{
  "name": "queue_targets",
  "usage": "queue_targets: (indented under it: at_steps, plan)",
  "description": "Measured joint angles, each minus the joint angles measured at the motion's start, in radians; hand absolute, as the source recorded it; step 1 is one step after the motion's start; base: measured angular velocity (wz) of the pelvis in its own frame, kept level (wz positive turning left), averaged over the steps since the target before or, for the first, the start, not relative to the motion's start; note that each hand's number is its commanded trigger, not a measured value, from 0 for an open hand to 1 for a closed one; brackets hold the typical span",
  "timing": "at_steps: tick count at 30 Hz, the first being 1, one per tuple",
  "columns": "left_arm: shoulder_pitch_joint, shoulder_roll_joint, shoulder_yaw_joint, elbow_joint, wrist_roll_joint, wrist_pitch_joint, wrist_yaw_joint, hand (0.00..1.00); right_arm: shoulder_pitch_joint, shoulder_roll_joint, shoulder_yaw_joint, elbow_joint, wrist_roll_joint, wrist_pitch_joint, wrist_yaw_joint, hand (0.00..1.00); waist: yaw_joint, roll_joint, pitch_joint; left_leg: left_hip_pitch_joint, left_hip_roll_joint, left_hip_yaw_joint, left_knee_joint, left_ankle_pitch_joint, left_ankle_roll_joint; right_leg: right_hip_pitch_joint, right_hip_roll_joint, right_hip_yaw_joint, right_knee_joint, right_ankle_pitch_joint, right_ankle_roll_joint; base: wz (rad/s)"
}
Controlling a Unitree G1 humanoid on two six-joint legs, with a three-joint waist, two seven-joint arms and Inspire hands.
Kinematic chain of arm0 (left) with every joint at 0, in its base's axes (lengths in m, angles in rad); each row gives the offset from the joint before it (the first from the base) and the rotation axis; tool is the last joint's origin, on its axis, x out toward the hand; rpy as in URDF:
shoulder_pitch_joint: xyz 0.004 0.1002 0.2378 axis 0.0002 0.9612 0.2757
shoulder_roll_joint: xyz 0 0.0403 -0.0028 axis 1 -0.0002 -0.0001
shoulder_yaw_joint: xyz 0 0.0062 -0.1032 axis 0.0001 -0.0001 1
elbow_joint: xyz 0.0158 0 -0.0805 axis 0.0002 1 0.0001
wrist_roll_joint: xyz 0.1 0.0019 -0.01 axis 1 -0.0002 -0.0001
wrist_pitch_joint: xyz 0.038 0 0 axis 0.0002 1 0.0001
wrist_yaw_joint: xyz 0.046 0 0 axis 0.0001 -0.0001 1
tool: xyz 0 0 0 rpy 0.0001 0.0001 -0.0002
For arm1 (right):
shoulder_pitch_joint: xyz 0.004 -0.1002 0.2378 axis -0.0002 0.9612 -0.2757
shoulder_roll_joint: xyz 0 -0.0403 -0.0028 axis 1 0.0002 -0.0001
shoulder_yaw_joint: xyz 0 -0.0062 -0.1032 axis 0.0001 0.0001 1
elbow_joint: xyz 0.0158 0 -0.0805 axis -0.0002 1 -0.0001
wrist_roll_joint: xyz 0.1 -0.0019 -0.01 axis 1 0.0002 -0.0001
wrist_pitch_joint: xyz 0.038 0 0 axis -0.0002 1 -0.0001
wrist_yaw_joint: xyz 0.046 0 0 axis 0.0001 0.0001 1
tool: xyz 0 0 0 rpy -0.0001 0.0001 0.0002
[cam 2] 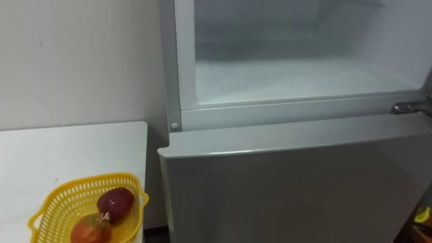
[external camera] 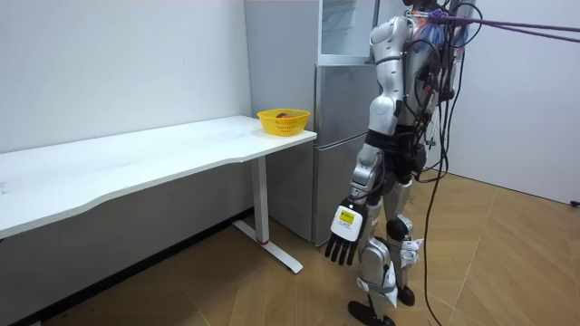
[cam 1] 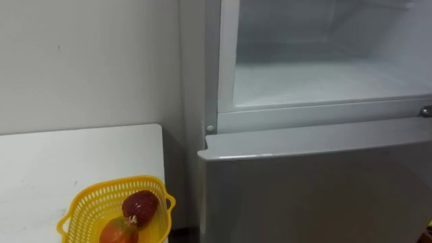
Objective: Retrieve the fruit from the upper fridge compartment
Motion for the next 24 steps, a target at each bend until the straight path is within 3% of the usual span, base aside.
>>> queue_targets:
  at_steps: [8,12,17,21,24]
  plan:
    - [-0.005,0.000,-0.010,0.015,0.011,-0.005,-0.022,0.00,0.000,-0.001,0.096,-0.047,-0.110,-0.002,0.010,0.00,0.022,-0.003,0.0004,0.003,0.002,-0.001,0.002,0.000,0.000,0.000,0.001,0.001,0.003,0.001,0.000,0.00]
    - [-0.012,0.000,-0.010,0.022,0.012,-0.010,-0.040,0.00,-0.003,-0.027,0.117,-0.061,-0.220,-0.010,0.051,0.00,0.033,-0.003,0.0006,-0.001,0.003,-0.003,0.004,0.000,0.000,0.002,0.001,-0.006,0.003,0.005,-0.001,0.03]
    - [-0.015,0.000,-0.018,0.025,0.033,-0.010,-0.055,0.00,-0.004,-0.031,0.167,-0.081,-0.399,-0.010,0.124,0.00,0.034,-0.002,0.0011,-0.002,0.003,-0.009,0.003,0.000,0.000,0.002,0.002,-0.010,0.002,0.005,-0.002,0.01]
    - [-0.020,0.000,-0.017,0.032,0.042,-0.007,-0.069,0.00,-0.005,-0.034,0.204,-0.117,-0.582,0.010,0.210,0.00,0.051,-0.013,0.0013,-0.003,0.002,-0.013,0.002,0.000,0.000,0.000,0.001,-0.010,0.001,0.005,-0.002,-0.01]
    - [-0.032,0.002,-0.018,0.031,0.053,-0.003,-0.073,0.00,-0.005,-0.063,0.242,-0.119,-0.680,0.034,0.264,0.00,0.072,-0.026,0.0013,-0.007,0.002,-0.013,0.003,0.000,0.000,0.000,0.001,-0.016,-0.004,0.005,-0.002,0.04]
